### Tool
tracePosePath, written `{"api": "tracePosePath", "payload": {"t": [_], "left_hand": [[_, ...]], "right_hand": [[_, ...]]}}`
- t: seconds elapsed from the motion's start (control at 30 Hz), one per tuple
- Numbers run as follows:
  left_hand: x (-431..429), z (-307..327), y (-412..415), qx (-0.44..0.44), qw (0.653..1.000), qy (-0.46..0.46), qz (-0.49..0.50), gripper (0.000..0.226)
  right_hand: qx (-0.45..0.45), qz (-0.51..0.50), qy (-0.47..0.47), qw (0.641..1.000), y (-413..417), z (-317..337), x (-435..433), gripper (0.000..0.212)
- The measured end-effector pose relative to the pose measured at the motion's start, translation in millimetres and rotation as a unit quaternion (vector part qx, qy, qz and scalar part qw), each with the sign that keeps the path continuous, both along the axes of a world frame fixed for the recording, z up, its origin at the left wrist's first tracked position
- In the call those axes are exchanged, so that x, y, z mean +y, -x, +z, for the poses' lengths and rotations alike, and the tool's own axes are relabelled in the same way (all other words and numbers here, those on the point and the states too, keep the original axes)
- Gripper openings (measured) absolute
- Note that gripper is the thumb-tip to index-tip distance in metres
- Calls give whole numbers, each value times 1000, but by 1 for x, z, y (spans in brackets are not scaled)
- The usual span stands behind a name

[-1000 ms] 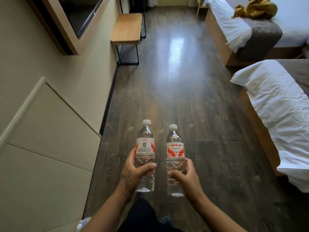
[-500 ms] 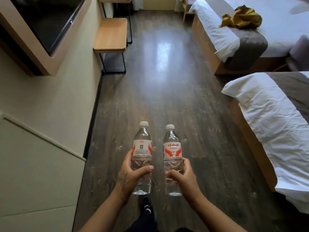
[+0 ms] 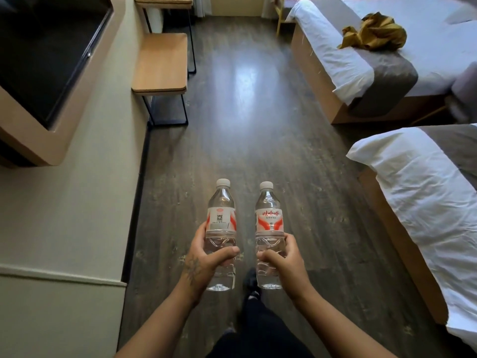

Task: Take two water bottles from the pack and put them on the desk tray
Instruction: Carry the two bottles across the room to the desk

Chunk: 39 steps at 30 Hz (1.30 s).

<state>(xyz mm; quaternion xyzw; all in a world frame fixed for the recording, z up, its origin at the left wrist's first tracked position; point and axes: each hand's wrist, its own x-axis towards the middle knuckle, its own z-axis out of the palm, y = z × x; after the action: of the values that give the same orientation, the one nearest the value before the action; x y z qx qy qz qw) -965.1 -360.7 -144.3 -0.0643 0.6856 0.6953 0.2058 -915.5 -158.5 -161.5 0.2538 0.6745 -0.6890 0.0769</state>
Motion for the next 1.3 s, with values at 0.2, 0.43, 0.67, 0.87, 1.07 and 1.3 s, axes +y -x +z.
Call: {"api": "tracePosePath", "payload": {"t": [0.2, 0.43, 0.67, 0.87, 1.07, 1.3], "left_hand": [[16, -10, 110, 3, 1000, 16, 9, 97], [45, -8, 246, -8, 999, 24, 27, 99], [66, 1, 360, -30, 998, 21, 52, 91], [76, 0, 443, -28, 999, 20, 40, 93], [81, -11, 567, -16, 1000, 8, 15, 100], [79, -5, 716, -25, 1000, -2, -6, 99]], "right_hand": [[-4, 8, -6, 1000, 116, -15, 20, 76], [-14, 29, 7, 999, 262, -17, 50, 73], [-16, 42, 1, 999, 383, -10, 69, 77], [-18, 40, -2, 999, 468, -12, 77, 68], [-13, 25, -8, 1000, 583, -18, 81, 71], [-24, 1, -2, 1000, 716, -12, 80, 74]]}}
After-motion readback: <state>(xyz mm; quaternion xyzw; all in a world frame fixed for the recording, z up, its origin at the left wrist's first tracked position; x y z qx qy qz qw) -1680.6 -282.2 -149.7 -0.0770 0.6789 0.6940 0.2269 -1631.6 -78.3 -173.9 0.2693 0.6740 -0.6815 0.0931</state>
